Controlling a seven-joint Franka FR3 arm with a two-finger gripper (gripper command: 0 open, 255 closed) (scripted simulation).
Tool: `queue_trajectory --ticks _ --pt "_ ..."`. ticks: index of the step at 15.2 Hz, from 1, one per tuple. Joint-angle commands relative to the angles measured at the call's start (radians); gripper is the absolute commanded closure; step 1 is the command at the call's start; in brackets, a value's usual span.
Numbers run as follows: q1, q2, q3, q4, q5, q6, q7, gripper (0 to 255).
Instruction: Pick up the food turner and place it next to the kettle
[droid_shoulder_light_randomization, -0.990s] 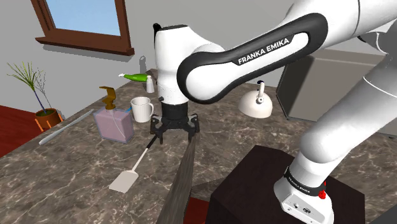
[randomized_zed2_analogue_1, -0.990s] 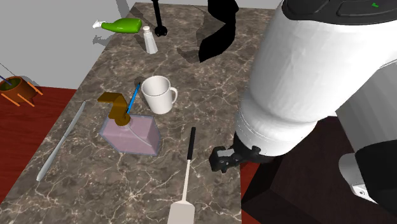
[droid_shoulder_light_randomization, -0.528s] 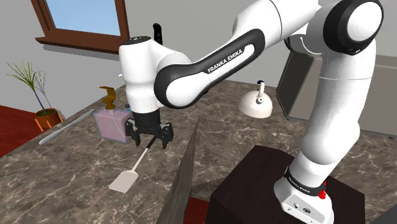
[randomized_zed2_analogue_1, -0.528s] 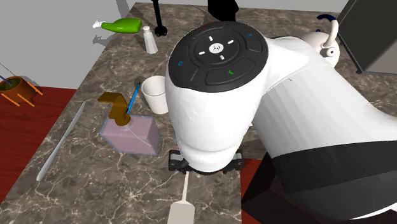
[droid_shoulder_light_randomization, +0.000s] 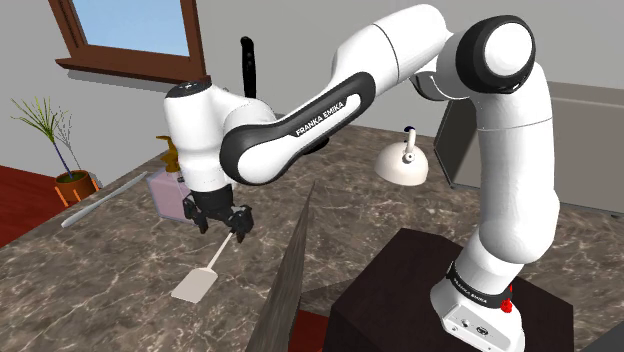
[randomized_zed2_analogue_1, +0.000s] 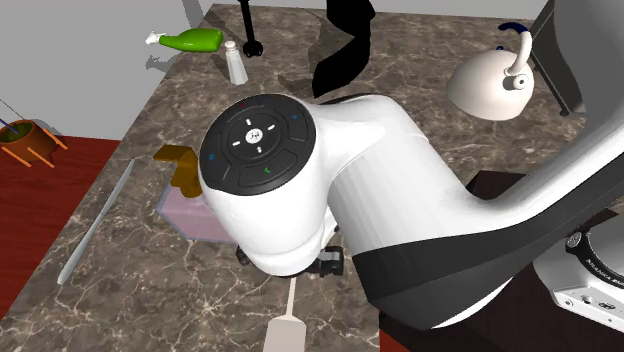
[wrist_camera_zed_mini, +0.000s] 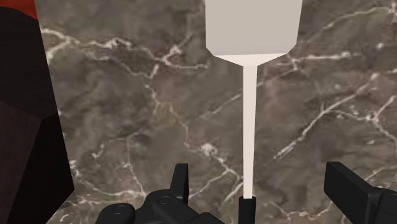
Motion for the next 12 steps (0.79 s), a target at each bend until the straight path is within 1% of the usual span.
queue_trajectory --ticks 1,2,10,11,12 --pt "0.007 0.016 -0.011 -0.008 -0.016 0.02 0.01 0" --pt "0.011 0.027 -0.019 -0.016 -0.026 0.035 0.016 0" --pt "0.011 0.026 -0.019 -0.016 -0.026 0.035 0.016 0" --pt "0.011 0.026 -0.019 -0.016 -0.026 0.035 0.016 255" --pt "0.011 0.026 -0.019 -0.016 -0.026 0.035 0.016 255"
